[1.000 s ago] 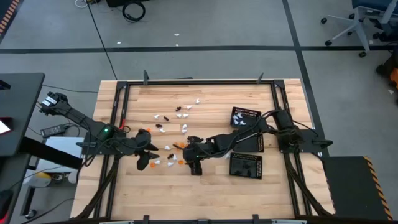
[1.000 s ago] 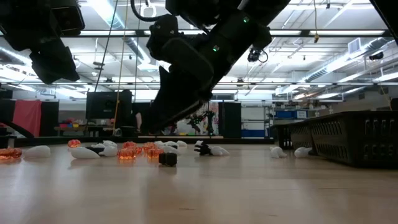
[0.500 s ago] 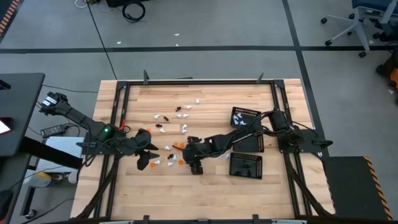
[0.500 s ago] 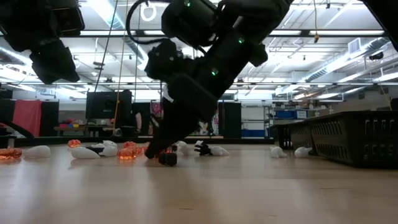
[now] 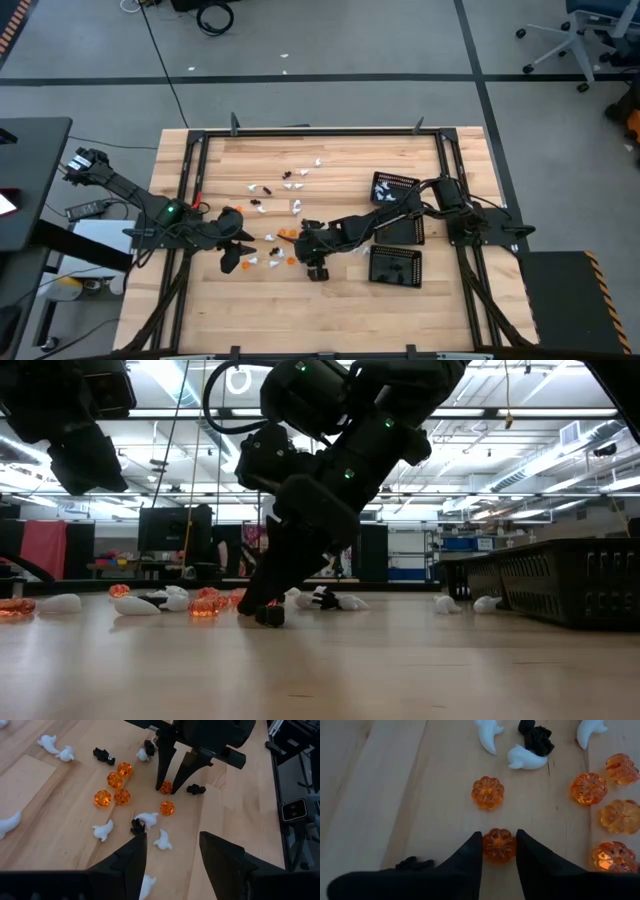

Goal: Sort Halloween decoration
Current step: Put the orange pumpkin toy into the center black bin

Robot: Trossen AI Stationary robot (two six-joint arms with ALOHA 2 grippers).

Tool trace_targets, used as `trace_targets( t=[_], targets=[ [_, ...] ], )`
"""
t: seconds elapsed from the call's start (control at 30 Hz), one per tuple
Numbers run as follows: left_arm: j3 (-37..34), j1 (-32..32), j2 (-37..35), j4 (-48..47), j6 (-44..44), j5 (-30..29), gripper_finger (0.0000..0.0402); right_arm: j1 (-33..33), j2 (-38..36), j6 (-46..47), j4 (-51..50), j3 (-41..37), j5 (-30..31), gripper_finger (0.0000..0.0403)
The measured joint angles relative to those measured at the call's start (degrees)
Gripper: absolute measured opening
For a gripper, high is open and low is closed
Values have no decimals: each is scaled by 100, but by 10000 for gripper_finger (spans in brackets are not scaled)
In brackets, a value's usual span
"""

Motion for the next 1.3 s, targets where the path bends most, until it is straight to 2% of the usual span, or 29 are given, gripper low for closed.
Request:
trace_targets(
  t=[0.3,0.67,0.87,1.13,1.3],
  targets=[
    [0,1,0,0,0,0,192,-1,-75,11,-93,-13,-43,103],
    [0,1,1,10,26,-351,192,-133,-672,7,-1115,-24,-64,103],
    [0,1,0,34,40,-710,192,-281,-1376,105,-2417,-24,-348,103],
    [0,5,0,44,317,-1008,192,-502,-2280,923,-4821,-15,-382,103],
    [0,5,0,117,337,-1033,192,-649,-2517,1256,-6047,-83,-381,103]
  ],
)
